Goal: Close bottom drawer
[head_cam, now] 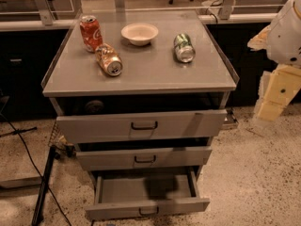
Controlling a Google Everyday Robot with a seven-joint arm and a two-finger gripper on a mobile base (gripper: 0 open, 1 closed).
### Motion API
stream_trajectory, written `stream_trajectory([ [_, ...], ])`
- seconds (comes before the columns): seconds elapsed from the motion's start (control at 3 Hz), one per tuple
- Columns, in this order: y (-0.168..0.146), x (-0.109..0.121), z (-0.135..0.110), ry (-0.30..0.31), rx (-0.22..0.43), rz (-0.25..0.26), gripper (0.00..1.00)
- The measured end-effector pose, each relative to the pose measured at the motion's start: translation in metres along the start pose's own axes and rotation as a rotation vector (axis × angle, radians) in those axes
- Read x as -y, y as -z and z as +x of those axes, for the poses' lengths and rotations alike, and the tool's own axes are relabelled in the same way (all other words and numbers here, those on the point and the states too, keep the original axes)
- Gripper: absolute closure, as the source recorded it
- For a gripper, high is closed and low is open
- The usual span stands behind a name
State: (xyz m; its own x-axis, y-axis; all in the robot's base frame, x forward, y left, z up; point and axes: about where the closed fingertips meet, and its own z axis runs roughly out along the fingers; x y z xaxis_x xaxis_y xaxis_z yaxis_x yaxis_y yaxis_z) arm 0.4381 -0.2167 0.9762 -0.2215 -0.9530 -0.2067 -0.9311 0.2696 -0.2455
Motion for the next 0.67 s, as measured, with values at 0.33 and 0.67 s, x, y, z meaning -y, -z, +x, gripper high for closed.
stream_trajectory([
  [0.33,0.0000,0.0000,0.0000,0.000,0.000,0.000,0.00],
  [0.67,0.0000,0.0000,0.0000,0.000,0.000,0.000,0.11],
])
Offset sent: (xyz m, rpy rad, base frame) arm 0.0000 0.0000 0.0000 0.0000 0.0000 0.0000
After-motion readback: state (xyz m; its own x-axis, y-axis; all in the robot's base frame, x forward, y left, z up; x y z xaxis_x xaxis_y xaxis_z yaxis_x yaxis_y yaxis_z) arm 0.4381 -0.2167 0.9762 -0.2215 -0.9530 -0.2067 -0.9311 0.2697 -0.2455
